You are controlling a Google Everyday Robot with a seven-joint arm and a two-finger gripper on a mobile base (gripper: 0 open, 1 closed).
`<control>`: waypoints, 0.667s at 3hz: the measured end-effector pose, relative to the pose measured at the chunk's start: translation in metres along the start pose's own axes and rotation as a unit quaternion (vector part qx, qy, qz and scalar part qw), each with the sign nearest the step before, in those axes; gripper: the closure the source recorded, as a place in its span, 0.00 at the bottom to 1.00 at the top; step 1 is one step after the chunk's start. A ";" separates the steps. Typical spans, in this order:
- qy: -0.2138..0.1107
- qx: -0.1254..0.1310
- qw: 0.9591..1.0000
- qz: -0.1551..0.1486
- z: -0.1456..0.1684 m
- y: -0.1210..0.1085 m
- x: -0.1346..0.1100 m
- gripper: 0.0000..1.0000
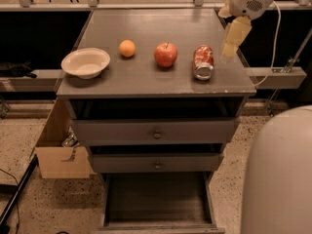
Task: Place coke can into bottom drawer
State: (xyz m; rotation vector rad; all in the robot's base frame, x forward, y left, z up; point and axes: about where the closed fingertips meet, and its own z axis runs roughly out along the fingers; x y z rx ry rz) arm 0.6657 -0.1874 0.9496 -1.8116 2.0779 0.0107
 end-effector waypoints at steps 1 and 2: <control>0.018 0.012 0.996 -0.092 0.007 -0.029 -0.016 0.00; 0.015 0.036 0.990 -0.133 0.001 -0.043 -0.020 0.00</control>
Offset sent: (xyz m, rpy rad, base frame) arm 0.0260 0.0091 0.0042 -0.0708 -0.0481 0.1223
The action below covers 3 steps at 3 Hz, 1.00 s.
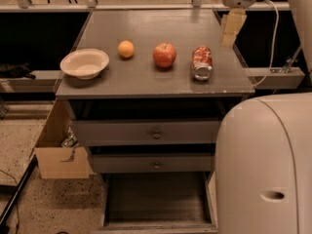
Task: Place coke can into bottom drawer
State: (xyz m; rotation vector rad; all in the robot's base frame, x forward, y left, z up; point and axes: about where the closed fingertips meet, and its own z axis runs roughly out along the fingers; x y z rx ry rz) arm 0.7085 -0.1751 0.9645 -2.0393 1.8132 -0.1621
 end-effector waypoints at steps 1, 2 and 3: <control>-0.002 0.010 1.000 0.003 0.005 -0.006 -0.001 0.00; 0.004 0.019 1.000 0.005 0.008 -0.012 0.004 0.00; 0.020 0.022 1.000 -0.007 0.011 -0.016 0.016 0.00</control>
Offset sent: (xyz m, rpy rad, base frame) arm 0.0101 -0.0121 0.0005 -0.0163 -0.0225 -0.0324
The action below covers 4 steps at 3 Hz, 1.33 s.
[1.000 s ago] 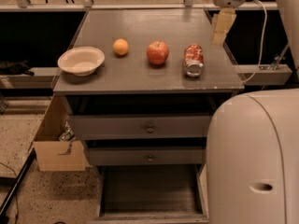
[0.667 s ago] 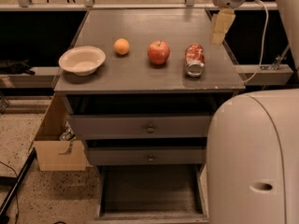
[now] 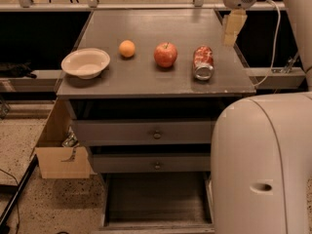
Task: Place coke can into bottom drawer
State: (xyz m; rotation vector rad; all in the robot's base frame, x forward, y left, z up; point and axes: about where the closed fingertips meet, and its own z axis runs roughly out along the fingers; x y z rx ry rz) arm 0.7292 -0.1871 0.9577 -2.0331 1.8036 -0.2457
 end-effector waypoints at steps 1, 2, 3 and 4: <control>0.020 0.002 1.000 0.002 0.001 0.002 0.026 0.00; 0.021 -0.023 0.999 -0.035 0.008 0.013 0.037 0.00; 0.020 -0.040 0.993 -0.111 0.018 0.016 0.036 0.00; 0.014 -0.041 0.984 -0.172 0.030 0.012 0.033 0.00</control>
Offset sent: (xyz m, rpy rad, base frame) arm 0.0013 -0.0766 -0.0038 -0.1750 0.1521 0.2627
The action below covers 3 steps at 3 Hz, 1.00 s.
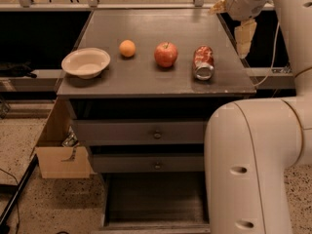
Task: Place coke can into bottom drawer
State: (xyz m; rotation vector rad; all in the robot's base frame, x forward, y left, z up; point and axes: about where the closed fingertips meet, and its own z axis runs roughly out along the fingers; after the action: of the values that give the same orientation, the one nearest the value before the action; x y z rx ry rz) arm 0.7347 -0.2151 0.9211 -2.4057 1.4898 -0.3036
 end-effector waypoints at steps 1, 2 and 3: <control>0.004 0.015 1.000 0.005 0.004 -0.009 0.002 0.00; 0.005 0.022 0.999 -0.026 0.001 -0.011 0.002 0.00; -0.010 0.010 0.995 -0.095 0.012 -0.008 -0.005 0.00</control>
Offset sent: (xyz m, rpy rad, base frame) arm -0.0183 0.0017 0.0025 -0.0505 -0.0340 0.1563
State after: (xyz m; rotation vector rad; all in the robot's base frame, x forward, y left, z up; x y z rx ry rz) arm 0.7435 -0.2056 0.9123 -2.5297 1.2456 -0.3332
